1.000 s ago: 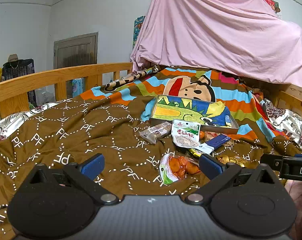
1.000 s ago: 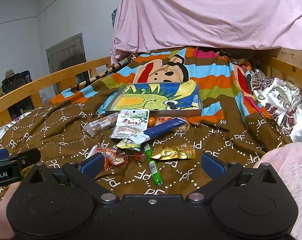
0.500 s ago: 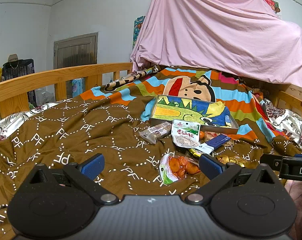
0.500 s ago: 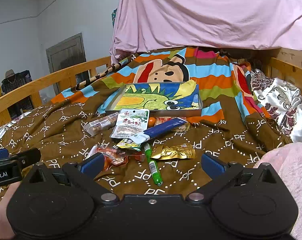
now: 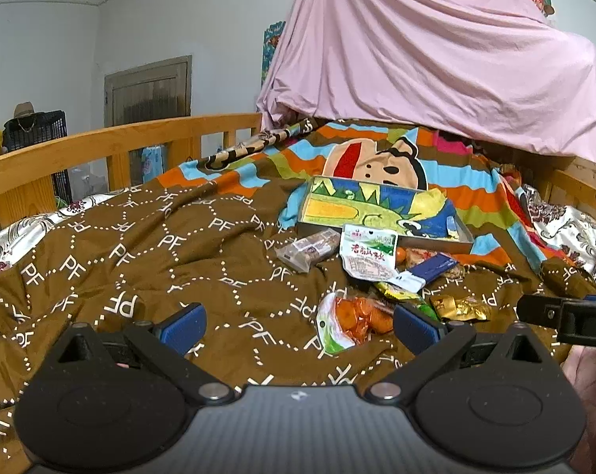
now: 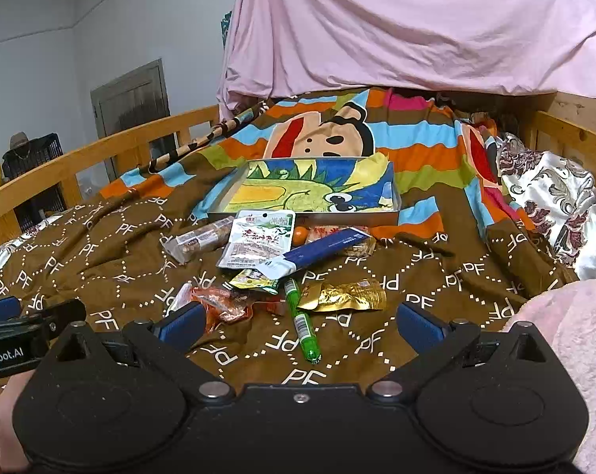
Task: Organize snacks
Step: 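Move the left tool toward the blue tube package while the right tool approaches the gold foil packet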
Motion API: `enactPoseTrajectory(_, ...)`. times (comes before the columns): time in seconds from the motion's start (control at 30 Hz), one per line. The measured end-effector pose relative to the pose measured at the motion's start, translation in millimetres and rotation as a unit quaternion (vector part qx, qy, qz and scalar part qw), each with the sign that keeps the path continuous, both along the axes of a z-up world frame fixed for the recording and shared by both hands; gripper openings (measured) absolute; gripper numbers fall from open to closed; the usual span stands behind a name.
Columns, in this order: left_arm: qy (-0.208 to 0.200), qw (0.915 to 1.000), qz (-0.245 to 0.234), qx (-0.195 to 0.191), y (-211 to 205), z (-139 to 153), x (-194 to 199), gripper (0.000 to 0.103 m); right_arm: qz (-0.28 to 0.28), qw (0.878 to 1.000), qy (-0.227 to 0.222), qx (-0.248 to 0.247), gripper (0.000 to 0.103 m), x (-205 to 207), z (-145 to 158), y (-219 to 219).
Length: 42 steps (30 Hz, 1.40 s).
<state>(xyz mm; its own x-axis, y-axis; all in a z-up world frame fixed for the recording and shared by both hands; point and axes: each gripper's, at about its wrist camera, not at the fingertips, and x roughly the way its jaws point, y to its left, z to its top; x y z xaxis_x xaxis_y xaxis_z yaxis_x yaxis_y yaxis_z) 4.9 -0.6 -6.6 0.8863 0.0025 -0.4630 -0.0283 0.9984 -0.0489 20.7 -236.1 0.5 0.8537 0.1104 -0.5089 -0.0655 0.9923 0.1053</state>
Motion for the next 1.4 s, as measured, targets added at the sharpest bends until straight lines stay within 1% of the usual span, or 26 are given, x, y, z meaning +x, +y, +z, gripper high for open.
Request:
enactPoseTrajectory(0.13, 0.010, 0.9999, -0.002, 0.005, -1, -3, 3, 0.103, -0.001, 1.000, 0.008, 0.000, 0.103, 10, -6, 2)
enactPoseTrajectory(0.47, 0.021, 0.9996, -0.014, 0.009, -3, -1, 21, 0.103, -0.001, 0.999, 0.033, 0.007, 0.103, 22, -2, 2)
enactPoseTrajectory(0.77, 0.043, 0.9985, -0.028, 0.020, -5, -1, 52, 0.103, 0.017, 0.997, 0.070, -0.006, 0.103, 47, -6, 8)
enactPoseTrajectory(1.07, 0.073, 0.9959, -0.044, 0.030, -5, -11, 85, 0.103, 0.027, 0.995, 0.091, -0.014, 0.103, 78, -14, 7)
enactPoseTrajectory(1.27, 0.084, 0.9942, -0.057, 0.035, -9, -16, 106, 0.103, 0.018, 0.993, 0.119, -0.001, 0.103, 94, -25, -1)
enactPoseTrajectory(1.4, 0.088, 0.9925, -0.075, 0.042, -14, -20, 118, 0.103, 0.015, 0.991, 0.130, 0.002, 0.103, 101, -31, -4)
